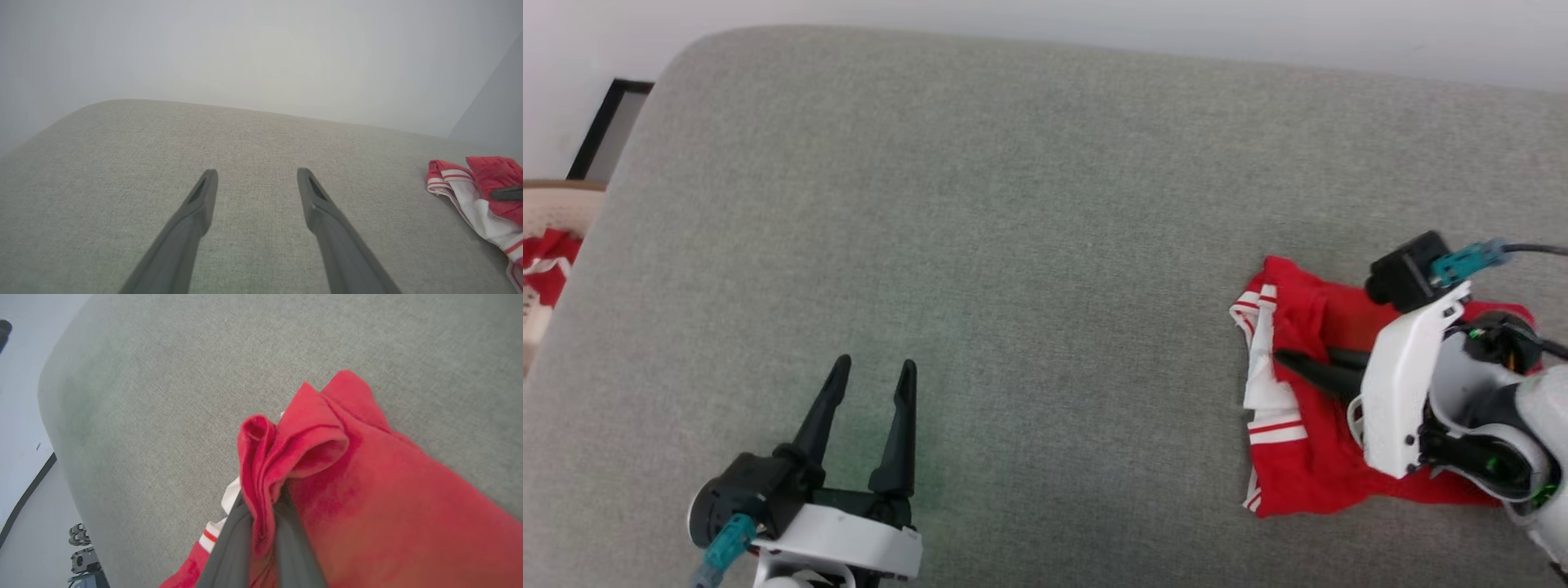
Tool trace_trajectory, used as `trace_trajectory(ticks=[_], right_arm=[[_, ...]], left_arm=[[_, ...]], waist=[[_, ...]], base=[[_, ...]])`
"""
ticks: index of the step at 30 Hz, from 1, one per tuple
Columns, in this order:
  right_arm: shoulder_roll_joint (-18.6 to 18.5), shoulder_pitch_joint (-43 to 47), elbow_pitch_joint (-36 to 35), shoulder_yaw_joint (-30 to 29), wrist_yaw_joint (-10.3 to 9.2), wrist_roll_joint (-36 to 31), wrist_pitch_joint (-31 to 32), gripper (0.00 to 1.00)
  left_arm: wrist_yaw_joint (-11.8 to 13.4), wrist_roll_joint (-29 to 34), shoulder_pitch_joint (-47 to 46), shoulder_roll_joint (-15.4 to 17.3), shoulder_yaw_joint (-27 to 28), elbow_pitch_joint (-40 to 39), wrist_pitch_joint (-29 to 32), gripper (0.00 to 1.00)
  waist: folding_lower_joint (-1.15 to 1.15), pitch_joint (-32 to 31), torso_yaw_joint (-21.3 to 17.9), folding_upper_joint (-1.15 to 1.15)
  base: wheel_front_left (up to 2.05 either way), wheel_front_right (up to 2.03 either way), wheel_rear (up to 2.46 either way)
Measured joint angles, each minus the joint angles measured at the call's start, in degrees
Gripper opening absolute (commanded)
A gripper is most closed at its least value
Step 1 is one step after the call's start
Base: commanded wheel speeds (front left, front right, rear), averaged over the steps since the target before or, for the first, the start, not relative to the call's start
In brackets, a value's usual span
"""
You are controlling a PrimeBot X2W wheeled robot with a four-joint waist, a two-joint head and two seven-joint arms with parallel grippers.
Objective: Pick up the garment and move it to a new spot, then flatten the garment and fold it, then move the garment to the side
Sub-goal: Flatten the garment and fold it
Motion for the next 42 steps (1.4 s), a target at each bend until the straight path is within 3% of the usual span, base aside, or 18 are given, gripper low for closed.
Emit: trace_trajectory(ticks=[8, 9, 10, 11, 12, 22, 30, 38, 42], right_arm=[[2.81, 0.44, 4.26, 0.56, 0.00, -1.75, -1.03, 0.00], [3.16, 0.61, 4.35, 0.74, 0.00, -1.74, -1.72, 0.19], [3.47, 0.71, 4.45, 0.73, 0.00, -1.69, -2.38, 0.45], [3.69, 0.73, 4.47, 0.74, 0.00, -1.49, -2.98, 0.95], [3.93, 0.76, 4.53, 0.69, 0.00, -1.18, -3.68, 1.00], [2.04, 2.10, 4.20, 0.03, 0.00, 2.99, -10.42, 1.00], [-0.40, 3.96, 9.78, 1.59, 0.00, 1.56, -23.94, 1.00], [5.42, 3.97, 21.86, 3.23, 0.01, -2.76, -42.07, 1.00], [7.48, 4.80, 26.36, 1.42, 0.01, -4.70, -45.86, 1.00]], left_arm=[[0.00, -0.32, -0.46, -0.16, -0.38, 1.31, 0.00, 1.00], [0.00, -0.33, -0.45, -0.01, -0.41, 1.46, 0.00, 1.00], [0.00, -0.37, -0.43, 0.15, -0.36, 1.60, 0.00, 1.00], [0.00, -0.47, -0.34, 0.42, -0.32, 1.75, 0.00, 1.00], [0.00, -0.56, -0.23, 0.76, -0.29, 1.86, 0.00, 1.00], [0.00, -1.67, 1.83, 1.71, -0.03, 2.72, 0.00, 1.00], [0.00, -3.53, 1.90, 2.67, -0.29, 5.02, 0.00, 1.00], [0.00, -3.65, 3.36, 3.39, 2.24, 6.49, 0.00, 1.00], [0.00, -2.97, 4.62, 3.53, 3.18, 6.54, 0.00, 1.00]], waist=[[0.00, 0.11, 0.67, 0.00], [0.00, -0.14, 0.56, 0.00], [0.00, -0.42, 0.42, 0.00], [0.00, -0.74, 0.27, 0.00], [0.00, -1.12, 0.09, 0.00], [0.00, -4.92, -3.42, 0.00], [0.00, -6.84, -7.05, 0.00], [0.00, -9.14, -10.81, 0.00], [0.00, -10.84, -12.15, 0.00]], base=[[0.00, 0.00, 0.00], [0.00, 0.00, 0.00], [0.00, 0.00, 0.00], [0.00, 0.00, 0.00], [0.00, 0.00, 0.00], [0.00, 0.00, 0.00], [0.00, 0.00, 0.00], [0.00, 0.00, 0.00], [0.00, 0.00, 0.00]])
